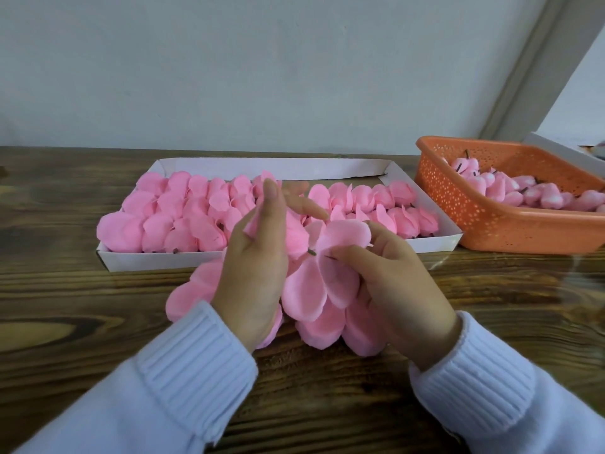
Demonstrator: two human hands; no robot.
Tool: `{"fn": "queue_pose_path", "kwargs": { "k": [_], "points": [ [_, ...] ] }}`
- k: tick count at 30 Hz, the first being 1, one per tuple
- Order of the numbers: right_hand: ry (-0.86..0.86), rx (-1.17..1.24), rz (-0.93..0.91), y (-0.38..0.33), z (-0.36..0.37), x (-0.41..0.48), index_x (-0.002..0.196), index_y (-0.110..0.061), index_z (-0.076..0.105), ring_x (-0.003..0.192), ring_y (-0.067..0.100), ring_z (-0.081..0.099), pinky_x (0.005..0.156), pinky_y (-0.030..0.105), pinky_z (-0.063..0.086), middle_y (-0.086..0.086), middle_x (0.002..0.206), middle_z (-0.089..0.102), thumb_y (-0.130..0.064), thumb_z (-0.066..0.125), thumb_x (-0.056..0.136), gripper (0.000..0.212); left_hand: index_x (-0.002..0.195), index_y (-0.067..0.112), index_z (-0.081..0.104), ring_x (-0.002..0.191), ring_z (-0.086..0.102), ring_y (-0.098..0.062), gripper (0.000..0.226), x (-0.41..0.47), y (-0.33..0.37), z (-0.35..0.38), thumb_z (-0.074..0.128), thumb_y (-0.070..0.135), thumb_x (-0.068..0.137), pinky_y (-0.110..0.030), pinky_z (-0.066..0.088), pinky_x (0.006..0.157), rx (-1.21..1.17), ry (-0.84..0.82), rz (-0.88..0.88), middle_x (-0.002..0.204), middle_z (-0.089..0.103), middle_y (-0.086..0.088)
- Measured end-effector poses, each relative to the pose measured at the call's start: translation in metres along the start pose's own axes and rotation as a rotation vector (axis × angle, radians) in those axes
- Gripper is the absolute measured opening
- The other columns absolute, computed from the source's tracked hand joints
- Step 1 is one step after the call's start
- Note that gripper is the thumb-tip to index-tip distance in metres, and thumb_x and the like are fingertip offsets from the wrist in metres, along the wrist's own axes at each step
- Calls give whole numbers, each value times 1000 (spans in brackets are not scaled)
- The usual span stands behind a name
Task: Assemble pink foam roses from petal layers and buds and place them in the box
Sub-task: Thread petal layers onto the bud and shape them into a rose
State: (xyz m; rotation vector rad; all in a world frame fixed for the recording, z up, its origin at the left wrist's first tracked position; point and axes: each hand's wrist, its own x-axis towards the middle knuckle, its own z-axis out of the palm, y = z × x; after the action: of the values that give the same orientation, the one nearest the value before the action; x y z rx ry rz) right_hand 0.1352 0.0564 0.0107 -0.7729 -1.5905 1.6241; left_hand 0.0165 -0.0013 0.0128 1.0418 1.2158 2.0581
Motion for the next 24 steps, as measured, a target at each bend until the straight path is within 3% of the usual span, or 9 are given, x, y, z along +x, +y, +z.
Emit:
{"fn": "queue_pose_path", "kwargs": {
  "k": [3,7,9,11,13,16,18,21,24],
  "points": [
    [-6,-20,-13,0,1,-1,96,-12,66,77,26,62,73,41,49,33,94,63,-20,61,71,27,63,30,71,111,60,-1,55,0,0,-1,36,69,81,-39,45,97,21,9,24,104,70,16],
    [-39,16,-34,2,0,0,94,-10,64,70,23,63,66,37,51,18,80,65,-17,60,72,23,68,29,70,103,58,12,54,-3,5,0,34,62,89,-8,42,84,108,12,71,98,69,24],
    [-59,77,-41,3,0,0,98,-3,61,70,25,63,66,38,53,19,81,64,-11,58,73,26,76,21,69,97,56,17,55,-6,7,0,30,58,86,3,35,80,180,-7,127,92,67,30],
    [-59,85,-40,3,0,1,99,-2,61,74,27,63,68,39,52,21,83,64,-11,59,73,28,83,16,68,97,57,16,56,-7,6,1,29,56,85,2,35,83,201,-39,150,93,67,29],
    [-61,78,-29,3,1,1,102,-5,61,78,27,63,73,43,52,23,87,65,-13,61,72,31,87,17,70,107,56,10,57,-7,2,-1,30,57,86,-4,36,91,193,-53,130,106,68,20],
    [-83,97,-39,1,2,-1,101,-4,58,76,23,62,71,41,51,14,82,64,-13,63,72,30,93,21,71,122,50,2,53,-7,-4,-2,31,55,89,-27,35,108,188,-64,82,113,66,22],
    [-106,122,-59,0,3,-3,95,-5,55,70,19,60,64,33,51,7,74,62,-12,63,73,25,108,15,67,120,48,11,55,-9,-4,-1,32,54,93,-19,34,106,204,-85,91,108,63,35],
    [-160,168,-71,-2,4,-5,102,-6,54,75,19,64,68,31,55,6,79,65,-9,71,73,33,113,26,64,119,42,20,58,-12,0,-1,28,65,90,0,31,95,206,-101,110,115,56,41],
    [-219,213,-99,-4,8,-8,112,0,53,84,21,67,72,30,55,12,92,67,-8,74,73,45,123,22,61,117,41,24,67,-13,2,-1,32,64,78,4,30,90,222,-132,133,120,52,41]
  ]
}}
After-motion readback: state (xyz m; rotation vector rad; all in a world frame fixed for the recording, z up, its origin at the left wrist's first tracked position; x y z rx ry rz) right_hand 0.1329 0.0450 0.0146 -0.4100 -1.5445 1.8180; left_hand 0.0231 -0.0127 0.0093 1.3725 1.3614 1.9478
